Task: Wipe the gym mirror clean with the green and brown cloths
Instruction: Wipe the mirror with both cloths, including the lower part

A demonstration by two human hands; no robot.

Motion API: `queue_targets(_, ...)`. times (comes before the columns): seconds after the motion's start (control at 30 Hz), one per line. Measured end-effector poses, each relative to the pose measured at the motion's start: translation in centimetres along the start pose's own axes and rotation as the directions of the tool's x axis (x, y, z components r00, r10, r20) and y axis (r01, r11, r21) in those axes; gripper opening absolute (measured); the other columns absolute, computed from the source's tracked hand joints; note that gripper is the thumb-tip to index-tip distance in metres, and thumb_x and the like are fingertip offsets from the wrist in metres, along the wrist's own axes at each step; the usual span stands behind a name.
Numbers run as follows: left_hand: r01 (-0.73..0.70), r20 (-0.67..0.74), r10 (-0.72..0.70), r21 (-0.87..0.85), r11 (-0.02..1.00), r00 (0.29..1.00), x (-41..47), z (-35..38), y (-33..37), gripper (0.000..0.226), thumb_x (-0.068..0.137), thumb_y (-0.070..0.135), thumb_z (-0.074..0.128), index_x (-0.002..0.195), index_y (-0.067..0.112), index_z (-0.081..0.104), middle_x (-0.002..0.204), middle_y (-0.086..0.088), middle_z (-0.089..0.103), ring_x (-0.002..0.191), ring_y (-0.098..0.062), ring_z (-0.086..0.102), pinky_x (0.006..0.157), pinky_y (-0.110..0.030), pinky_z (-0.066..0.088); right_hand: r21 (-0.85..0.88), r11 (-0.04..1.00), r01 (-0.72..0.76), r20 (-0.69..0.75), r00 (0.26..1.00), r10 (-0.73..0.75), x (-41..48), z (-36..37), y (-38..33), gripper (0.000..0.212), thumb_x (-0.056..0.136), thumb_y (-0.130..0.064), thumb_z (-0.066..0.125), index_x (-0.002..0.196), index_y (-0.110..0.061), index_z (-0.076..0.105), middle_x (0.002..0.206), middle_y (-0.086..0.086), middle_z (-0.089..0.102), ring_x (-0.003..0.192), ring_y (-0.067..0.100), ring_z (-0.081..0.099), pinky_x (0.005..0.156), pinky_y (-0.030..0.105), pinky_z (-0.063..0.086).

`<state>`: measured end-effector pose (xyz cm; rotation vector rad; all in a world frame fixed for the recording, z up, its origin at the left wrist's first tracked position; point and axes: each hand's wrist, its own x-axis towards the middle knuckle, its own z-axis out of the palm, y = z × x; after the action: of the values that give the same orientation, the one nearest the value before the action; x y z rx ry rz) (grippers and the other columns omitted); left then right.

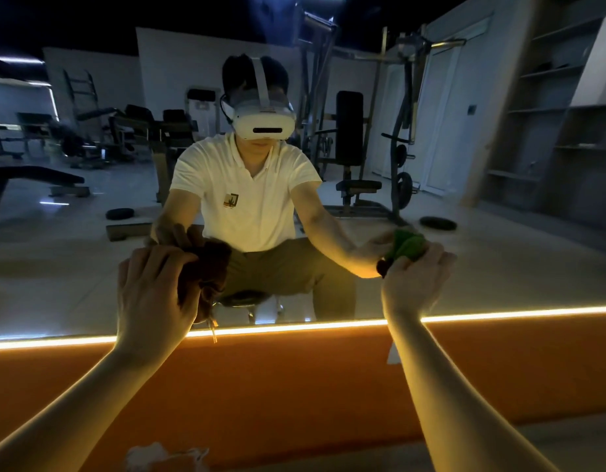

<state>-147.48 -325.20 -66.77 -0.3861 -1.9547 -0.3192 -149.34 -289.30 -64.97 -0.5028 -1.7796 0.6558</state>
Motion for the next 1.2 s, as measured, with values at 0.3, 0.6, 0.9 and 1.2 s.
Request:
queue_targets(0.3,0.026,0.037,-0.025,-0.049,0.998,0.999,-0.6,-1.0,-0.9,0.034,0.085,0.015,0.063,0.116,0.0,0.062,0.114,-0.023,0.065,0.105,-0.041,0.056,0.09,-0.049,0.043,0.387,0.464,0.797,0.307,0.363,-0.88,-13.5,1.9,-7.9,0.021,0.09,-0.009,0.071,0.11,-0.013,0.065,0.108,0.007,0.059,0.098,0.022,0.06,0.084,0.037,0.056)
queue_targets(0.6,0.011,0.172,0.018,-0.163,0.987,0.985,-1.3,-1.7,-0.8,0.048,0.094,0.005,0.059,0.141,0.001,0.048,0.129,-0.031,0.06,0.066,-0.034,0.07,0.052,-0.037,0.059,0.0,0.874,0.487,0.276,0.84,-0.468,-3.6,0.1,4.5,0.023,0.089,-0.012,0.069,0.107,-0.005,0.058,0.115,0.018,0.059,0.102,0.032,0.06,0.09,0.046,0.054)
queue_targets(0.9,0.136,0.117,-0.116,-0.186,0.973,0.986,-1.5,-4.4,-2.7,0.053,0.102,0.036,0.033,0.148,0.01,0.041,0.118,-0.018,0.047,0.074,-0.019,0.054,0.057,-0.028,0.047,0.168,0.958,0.233,0.302,0.913,-0.275,-11.7,1.1,-4.3,0.029,0.085,-0.014,0.054,0.113,-0.012,0.046,0.123,0.015,0.047,0.103,0.033,0.058,0.085,0.049,0.057)
queue_targets(1.2,0.197,0.056,-0.194,-0.044,0.979,0.979,-2.8,-7.2,-7.7,0.042,0.104,0.025,0.044,0.141,0.009,0.053,0.127,-0.02,0.041,0.093,-0.03,0.054,0.075,-0.046,0.054,0.449,0.43,0.783,0.351,0.288,-0.891,-21.3,5.0,-11.1,0.031,0.081,-0.016,0.081,0.107,-0.013,0.065,0.108,0.011,0.061,0.097,0.027,0.065,0.082,0.044,0.06)
